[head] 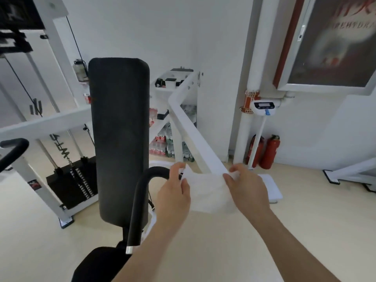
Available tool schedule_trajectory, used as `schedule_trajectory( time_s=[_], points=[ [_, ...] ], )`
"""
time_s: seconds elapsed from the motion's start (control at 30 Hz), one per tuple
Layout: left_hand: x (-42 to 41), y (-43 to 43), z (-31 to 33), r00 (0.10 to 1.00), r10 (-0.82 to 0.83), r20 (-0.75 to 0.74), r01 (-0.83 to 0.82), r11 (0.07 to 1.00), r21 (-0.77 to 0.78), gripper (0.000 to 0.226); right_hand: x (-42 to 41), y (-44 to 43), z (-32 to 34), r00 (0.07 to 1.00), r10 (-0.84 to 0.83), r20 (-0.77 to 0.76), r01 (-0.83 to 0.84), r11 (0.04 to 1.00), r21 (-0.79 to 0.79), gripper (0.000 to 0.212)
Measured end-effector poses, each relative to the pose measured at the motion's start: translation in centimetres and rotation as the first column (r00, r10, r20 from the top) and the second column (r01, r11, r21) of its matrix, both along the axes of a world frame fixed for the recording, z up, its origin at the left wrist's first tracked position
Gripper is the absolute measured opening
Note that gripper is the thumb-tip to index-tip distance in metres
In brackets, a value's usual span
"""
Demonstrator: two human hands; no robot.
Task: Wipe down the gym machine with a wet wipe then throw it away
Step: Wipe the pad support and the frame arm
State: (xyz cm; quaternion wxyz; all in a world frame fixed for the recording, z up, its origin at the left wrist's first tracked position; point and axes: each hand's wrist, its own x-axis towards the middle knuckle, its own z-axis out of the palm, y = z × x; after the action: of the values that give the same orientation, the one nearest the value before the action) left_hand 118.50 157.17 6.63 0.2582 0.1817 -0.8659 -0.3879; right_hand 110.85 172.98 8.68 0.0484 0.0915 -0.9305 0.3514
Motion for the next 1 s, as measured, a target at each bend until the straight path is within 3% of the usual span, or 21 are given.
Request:
schedule_trajectory(
  time_s=[0.1,0.17,0.23,0.27,0.33,0.4,0.47,0.6,0.8,1.0],
  points=[
    [-4.2,0.5,0.2,0.997,0.046,0.069,-0.026,0.963,-0.269,0.038,-5.5,0.7,-0.9,0.999,0.018,0.030,-0.019,0.999,0.043,0.024],
    [-6.4,0.8,-0.4,0.987,0.117,0.106,-0.049,0.865,-0.500,0.034,-8.4,0.8,-2.0,0.997,0.057,0.061,-0.060,0.998,0.037,0.026],
    [-8.4,1.6,-1.3,0.986,0.145,0.081,-0.072,0.812,-0.579,0.024,-10.4,0.6,-3.0,0.990,0.090,0.105,-0.092,0.996,0.014,0.027],
    [-9.1,2.5,-1.2,0.983,0.118,0.142,-0.030,0.861,-0.507,0.030,-11.1,0.5,-3.4,0.985,0.118,0.126,-0.119,0.993,-0.003,0.027],
    [-10.8,4.9,-1.4,0.937,0.028,0.349,0.052,0.975,-0.218,0.054,-12.1,0.3,-4.2,0.968,0.202,0.151,-0.200,0.979,-0.028,0.026],
    [-12.1,6.4,-2.1,0.878,-0.017,0.479,0.041,0.998,-0.040,0.081,-13.2,0.3,-5.0,0.953,0.274,0.133,-0.269,0.962,-0.052,0.026],
    [-12.9,6.8,-2.1,0.851,-0.004,0.525,-0.003,1.000,0.012,0.097,-14.6,0.3,-5.3,0.947,0.308,0.094,-0.300,0.950,-0.087,0.027],
    [-16.9,5.2,-1.4,0.812,0.048,0.582,-0.142,0.983,0.117,0.106,-17.9,0.2,-4.9,0.909,0.417,0.010,-0.407,0.893,-0.192,0.032],
    [-25.0,2.1,0.6,0.679,0.339,0.651,-0.314,0.936,-0.160,0.101,-23.8,-0.5,-5.4,0.728,0.681,-0.077,-0.678,0.698,-0.231,0.036],
    [-20.0,8.3,-0.3,0.498,0.494,0.713,-0.280,0.870,-0.406,0.103,-28.9,1.0,-6.2,0.445,0.892,-0.082,-0.895,0.442,-0.058,0.041]
  ],
)
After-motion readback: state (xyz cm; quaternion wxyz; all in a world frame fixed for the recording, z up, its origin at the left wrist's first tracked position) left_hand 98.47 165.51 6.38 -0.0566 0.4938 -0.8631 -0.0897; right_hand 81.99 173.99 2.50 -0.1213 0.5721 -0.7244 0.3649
